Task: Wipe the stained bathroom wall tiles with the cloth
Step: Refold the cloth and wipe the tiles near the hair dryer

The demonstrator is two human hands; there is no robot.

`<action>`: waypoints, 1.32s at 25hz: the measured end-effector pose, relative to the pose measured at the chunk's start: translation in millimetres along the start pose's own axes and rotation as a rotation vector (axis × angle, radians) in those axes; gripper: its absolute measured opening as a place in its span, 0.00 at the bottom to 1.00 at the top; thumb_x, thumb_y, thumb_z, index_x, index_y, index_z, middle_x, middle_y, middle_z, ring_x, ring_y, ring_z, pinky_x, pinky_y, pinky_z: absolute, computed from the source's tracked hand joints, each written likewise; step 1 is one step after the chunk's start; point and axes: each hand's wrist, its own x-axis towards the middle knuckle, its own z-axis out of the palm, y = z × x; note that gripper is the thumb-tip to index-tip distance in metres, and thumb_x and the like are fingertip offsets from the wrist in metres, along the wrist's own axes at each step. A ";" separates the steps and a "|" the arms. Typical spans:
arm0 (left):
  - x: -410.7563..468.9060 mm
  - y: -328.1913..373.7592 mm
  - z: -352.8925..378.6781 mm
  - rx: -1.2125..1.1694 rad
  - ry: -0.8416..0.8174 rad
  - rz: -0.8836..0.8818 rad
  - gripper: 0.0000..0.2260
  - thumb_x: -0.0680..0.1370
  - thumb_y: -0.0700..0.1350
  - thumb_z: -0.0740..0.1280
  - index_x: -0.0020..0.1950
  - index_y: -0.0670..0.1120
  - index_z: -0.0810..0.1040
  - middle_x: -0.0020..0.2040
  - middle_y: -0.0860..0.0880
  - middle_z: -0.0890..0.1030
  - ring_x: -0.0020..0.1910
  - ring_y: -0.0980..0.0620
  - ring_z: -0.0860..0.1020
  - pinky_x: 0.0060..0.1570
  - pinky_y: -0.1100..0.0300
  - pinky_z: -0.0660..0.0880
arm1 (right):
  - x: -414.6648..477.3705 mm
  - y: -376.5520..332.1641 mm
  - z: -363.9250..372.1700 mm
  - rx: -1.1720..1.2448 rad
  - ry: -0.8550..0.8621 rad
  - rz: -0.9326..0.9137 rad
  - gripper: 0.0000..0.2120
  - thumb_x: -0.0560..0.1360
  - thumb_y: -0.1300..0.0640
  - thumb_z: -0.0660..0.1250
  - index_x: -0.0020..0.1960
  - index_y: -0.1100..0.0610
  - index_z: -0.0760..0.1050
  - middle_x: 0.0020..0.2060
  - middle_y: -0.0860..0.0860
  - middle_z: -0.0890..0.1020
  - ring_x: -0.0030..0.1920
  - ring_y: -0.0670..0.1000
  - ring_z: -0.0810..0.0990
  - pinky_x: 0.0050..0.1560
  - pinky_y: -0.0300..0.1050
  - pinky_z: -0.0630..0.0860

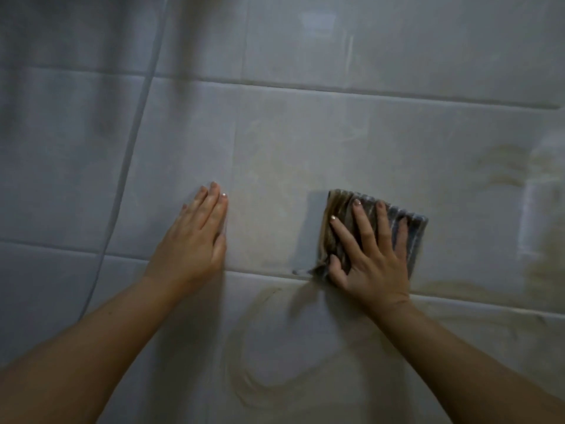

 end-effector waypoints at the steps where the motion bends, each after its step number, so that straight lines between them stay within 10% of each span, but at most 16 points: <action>1: -0.3 -0.1 -1.2 0.004 -0.010 -0.005 0.28 0.78 0.49 0.52 0.77 0.39 0.62 0.79 0.41 0.59 0.78 0.44 0.56 0.75 0.44 0.58 | 0.2 -5.5 0.0 -0.009 0.011 0.068 0.29 0.71 0.46 0.62 0.72 0.48 0.69 0.74 0.57 0.66 0.75 0.64 0.60 0.72 0.71 0.54; 7: -0.6 13.9 -8.5 -0.004 -0.042 -0.093 0.31 0.78 0.54 0.48 0.79 0.41 0.56 0.80 0.46 0.52 0.79 0.49 0.50 0.77 0.50 0.50 | 21.3 -28.4 2.8 0.093 -0.026 -0.239 0.30 0.71 0.43 0.64 0.72 0.47 0.69 0.75 0.55 0.65 0.75 0.64 0.60 0.71 0.70 0.55; 12: 0.2 20.4 -9.7 -0.046 -0.061 -0.123 0.31 0.79 0.53 0.50 0.80 0.43 0.51 0.80 0.50 0.45 0.79 0.53 0.43 0.76 0.55 0.44 | -7.8 40.8 -2.9 0.003 0.057 0.126 0.29 0.72 0.45 0.61 0.72 0.50 0.68 0.75 0.58 0.65 0.75 0.66 0.59 0.71 0.72 0.53; 17: 3.2 28.2 -20.7 0.027 -0.085 -0.161 0.31 0.78 0.54 0.51 0.80 0.42 0.55 0.81 0.45 0.52 0.80 0.48 0.49 0.75 0.52 0.46 | -6.2 22.0 -3.2 0.053 -0.019 -0.066 0.31 0.71 0.43 0.62 0.73 0.47 0.68 0.75 0.56 0.63 0.75 0.64 0.59 0.71 0.72 0.54; 24: 36.8 110.0 -16.5 0.016 -0.019 0.000 0.31 0.77 0.57 0.53 0.78 0.45 0.62 0.79 0.43 0.59 0.78 0.45 0.57 0.73 0.43 0.57 | 24.8 56.0 -5.1 0.031 0.001 0.262 0.29 0.73 0.43 0.58 0.73 0.49 0.67 0.76 0.57 0.62 0.76 0.64 0.55 0.73 0.69 0.47; 28: 54.4 148.4 -15.0 0.030 -0.133 0.104 0.37 0.77 0.61 0.56 0.81 0.49 0.45 0.81 0.48 0.40 0.79 0.49 0.38 0.77 0.47 0.41 | 39.7 78.4 -7.2 0.011 -0.097 -0.120 0.30 0.74 0.40 0.57 0.75 0.46 0.63 0.77 0.56 0.60 0.76 0.64 0.55 0.72 0.71 0.51; 33: 72.6 176.6 -14.9 0.069 -0.169 0.103 0.48 0.75 0.67 0.62 0.79 0.48 0.35 0.79 0.49 0.32 0.77 0.50 0.32 0.77 0.48 0.37 | 54.6 127.2 -9.6 0.031 -0.055 0.269 0.29 0.74 0.42 0.56 0.75 0.48 0.64 0.77 0.56 0.59 0.77 0.63 0.52 0.73 0.69 0.46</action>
